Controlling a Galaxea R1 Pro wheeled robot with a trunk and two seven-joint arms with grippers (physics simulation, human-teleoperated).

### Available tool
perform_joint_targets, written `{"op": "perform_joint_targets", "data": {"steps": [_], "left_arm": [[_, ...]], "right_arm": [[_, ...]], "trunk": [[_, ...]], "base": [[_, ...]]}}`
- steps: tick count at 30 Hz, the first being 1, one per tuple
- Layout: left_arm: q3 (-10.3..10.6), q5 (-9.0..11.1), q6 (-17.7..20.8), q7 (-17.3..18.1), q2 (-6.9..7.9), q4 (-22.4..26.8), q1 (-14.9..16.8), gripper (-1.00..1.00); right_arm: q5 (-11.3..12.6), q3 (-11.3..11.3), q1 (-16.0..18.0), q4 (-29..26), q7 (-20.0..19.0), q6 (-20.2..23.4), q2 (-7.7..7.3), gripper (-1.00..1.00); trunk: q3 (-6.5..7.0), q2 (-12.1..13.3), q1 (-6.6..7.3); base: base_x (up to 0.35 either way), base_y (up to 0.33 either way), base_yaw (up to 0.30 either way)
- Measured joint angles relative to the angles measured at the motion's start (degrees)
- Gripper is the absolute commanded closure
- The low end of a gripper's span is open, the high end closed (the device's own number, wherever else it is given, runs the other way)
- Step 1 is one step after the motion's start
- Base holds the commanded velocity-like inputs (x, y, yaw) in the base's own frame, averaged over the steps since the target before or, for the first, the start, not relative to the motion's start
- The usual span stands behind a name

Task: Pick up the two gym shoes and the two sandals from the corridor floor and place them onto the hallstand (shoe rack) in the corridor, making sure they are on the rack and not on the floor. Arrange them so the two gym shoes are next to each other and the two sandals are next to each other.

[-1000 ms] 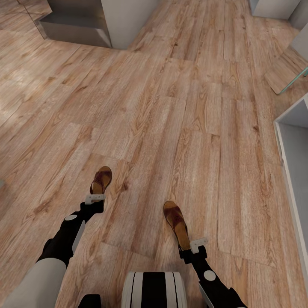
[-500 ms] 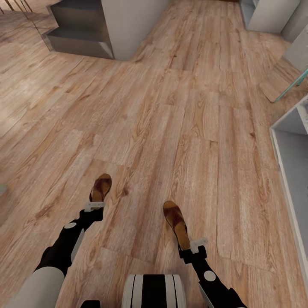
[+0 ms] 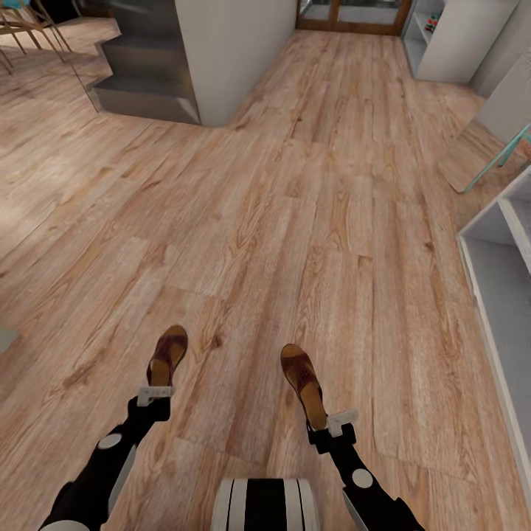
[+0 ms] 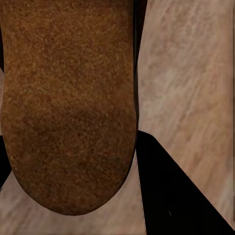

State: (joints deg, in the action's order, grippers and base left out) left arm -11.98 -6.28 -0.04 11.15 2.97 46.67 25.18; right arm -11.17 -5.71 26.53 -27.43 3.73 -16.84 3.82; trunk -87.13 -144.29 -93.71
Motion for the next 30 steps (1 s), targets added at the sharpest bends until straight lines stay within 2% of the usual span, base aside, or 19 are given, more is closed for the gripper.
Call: {"op": "perform_joint_targets", "data": {"steps": [4,9,10,13,15,16,18,22,24,30], "left_arm": [[-0.39,0.19,-1.85,-0.06,0.15,-0.28,-2.75,1.0],[-2.3,0.3,-7.2,-0.07,0.23,-3.08,-5.36,1.0],[-3.93,0.25,-9.95,-0.1,0.34,-5.73,-6.12,1.0],[-5.94,0.26,-11.96,-0.08,0.49,-8.74,-6.59,1.0],[-8.17,0.24,-13.53,-0.03,0.76,-11.37,-6.76,1.0],[-9.23,0.17,-14.33,-0.01,0.86,-12.55,-6.83,1.0],[-10.07,0.1,-15.21,0.01,0.93,-13.63,-6.89,1.0],[-11.53,-0.01,-17.58,0.01,1.28,-16.28,-7.87,1.0],[-11.8,0.06,-18.47,-0.02,1.41,-17.06,-8.76,1.0],[-12.01,0.19,-20.41,-0.76,1.35,-17.72,-10.88,1.0]], "right_arm": [[-0.01,0.02,-0.01,0.33,0.0,-0.14,-0.05,1.0],[-0.07,0.0,-0.01,1.03,0.0,-0.15,-0.21,1.0],[-0.13,-0.02,-0.01,1.22,0.0,-0.15,-0.27,1.0],[-0.14,0.0,-0.02,1.48,0.03,-0.22,-0.7,1.0],[0.0,0.16,-0.07,2.64,0.12,-0.76,-2.09,1.0],[0.08,0.2,-0.1,3.68,0.14,-1.58,-2.86,1.0],[0.1,0.14,-0.13,4.99,0.15,-2.99,-3.56,1.0],[-0.2,0.6,-0.2,10.71,0.19,-9.7,-4.84,1.0],[-0.18,0.61,-0.24,14.09,0.24,-13.4,-5.14,1.0],[0.05,0.69,-0.27,20.48,1.92,-19.55,-5.4,1.0]], "trunk": [[0.89,0.05,0.1],[1.99,0.12,0.23],[2.21,0.13,0.25],[2.88,0.17,0.33],[3.32,0.2,0.38],[3.54,0.21,0.41],[3.99,0.24,0.46],[4.87,0.3,0.56],[5.31,0.32,0.61],[6.65,0.4,0.77]], "base": [[0.0,0.0,0.0],[0.0,0.0,0.0],[0.0,0.0,0.0],[0.0,0.0,0.0],[0.0,0.0,0.0],[0.0,0.0,0.0],[0.0,0.0,0.0],[0.0,0.0,0.0],[0.0,0.0,0.0],[0.0,0.0,0.0]]}}
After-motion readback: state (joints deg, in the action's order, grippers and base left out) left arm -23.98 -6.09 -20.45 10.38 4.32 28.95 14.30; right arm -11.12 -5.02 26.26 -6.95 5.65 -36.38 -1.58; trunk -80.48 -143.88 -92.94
